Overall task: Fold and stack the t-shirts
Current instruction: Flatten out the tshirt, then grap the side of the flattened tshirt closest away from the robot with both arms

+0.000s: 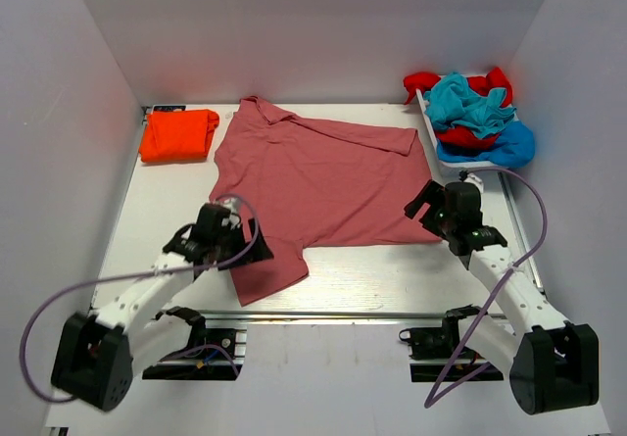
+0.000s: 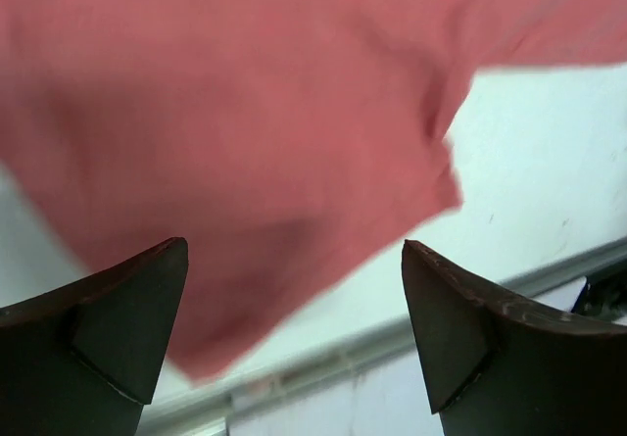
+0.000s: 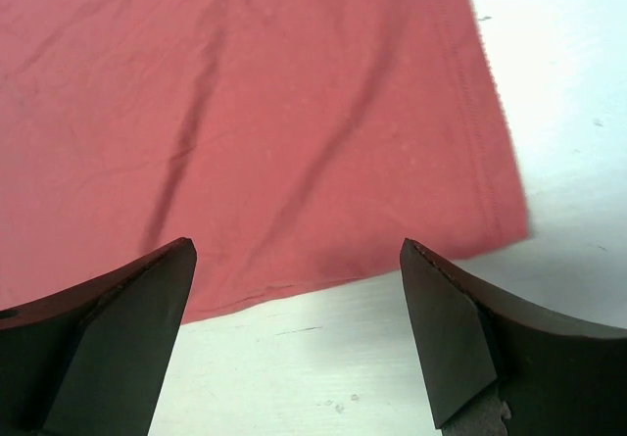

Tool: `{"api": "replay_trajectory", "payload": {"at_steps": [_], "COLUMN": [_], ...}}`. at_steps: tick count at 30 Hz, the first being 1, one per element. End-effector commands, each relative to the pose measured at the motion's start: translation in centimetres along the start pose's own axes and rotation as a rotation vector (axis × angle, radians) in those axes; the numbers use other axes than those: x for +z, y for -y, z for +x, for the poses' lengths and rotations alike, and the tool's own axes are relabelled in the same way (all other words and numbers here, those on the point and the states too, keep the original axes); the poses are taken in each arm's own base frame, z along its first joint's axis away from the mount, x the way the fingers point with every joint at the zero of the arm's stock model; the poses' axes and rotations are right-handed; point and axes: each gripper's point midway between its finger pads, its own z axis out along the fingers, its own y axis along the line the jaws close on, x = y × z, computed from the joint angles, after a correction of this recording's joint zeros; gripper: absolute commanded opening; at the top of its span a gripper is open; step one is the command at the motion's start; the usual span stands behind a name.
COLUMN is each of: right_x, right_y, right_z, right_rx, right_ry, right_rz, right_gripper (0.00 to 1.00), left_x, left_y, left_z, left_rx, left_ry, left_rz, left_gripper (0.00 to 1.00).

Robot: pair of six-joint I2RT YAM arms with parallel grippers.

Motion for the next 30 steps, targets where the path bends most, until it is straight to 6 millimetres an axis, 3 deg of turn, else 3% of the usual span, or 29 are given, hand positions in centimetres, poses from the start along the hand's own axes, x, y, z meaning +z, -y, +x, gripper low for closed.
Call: {"api": "replay_trajectory", "payload": {"at_steps": [1,3,4,6,10,14,20,21,25,30], "right_x": [-0.1,0.0,0.0,0.3,0.8,1.5,2.0,2.0,2.3,2.8], "right_y": [1.8,2.4,2.3,2.7,3.1,3.7,4.8,5.0,5.5,5.1], "right_z": [-0.2,0.0,0.3,0.6,0.8,1.4,2.2,2.3,2.5,2.7], "right_rx": [0.037,0.040,0.038,0.041,0.052,0.055,0.043,0.041,0.032,0.014], "right_ry": [0.031,0.023,0.012,0.003,-0.009,-0.036,-0.056,-0.057,-0.067,-0.103], "right_rz": [0.092,0.116,0.112,0.127,0.155,0.185,0.217,0.223,0.240,0.219], "right_gripper": [0.90,0.90,0.90,0.90,0.90,0.90,0.90,0.90,0.90,0.90], "left_x": [-2.9,-3.8,-4.4,-4.7,-4.6,-4.1,-2.0,-1.6,-0.4,-0.1], "left_y": [-0.8,-1.5,-2.6,-2.4,-5.1,-5.8,-4.9,-4.7,-4.1,-2.0], "left_z": [3.1,4.6,6.4,7.4,11.4,12.2,10.8,10.4,9.2,7.7], "left_rx": [-0.128,-0.174,-0.201,-0.198,-0.258,-0.248,-0.249,-0.246,-0.229,-0.176], "left_ry": [-0.028,-0.070,-0.128,-0.173,-0.328,-0.380,-0.295,-0.279,-0.238,-0.281], "left_rz": [-0.054,-0.093,-0.155,-0.151,-0.298,-0.360,-0.309,-0.294,-0.279,-0.272], "left_gripper": [1.00,1.00,1.00,1.00,0.96,0.91,0.75,0.66,0.51,0.52]}}
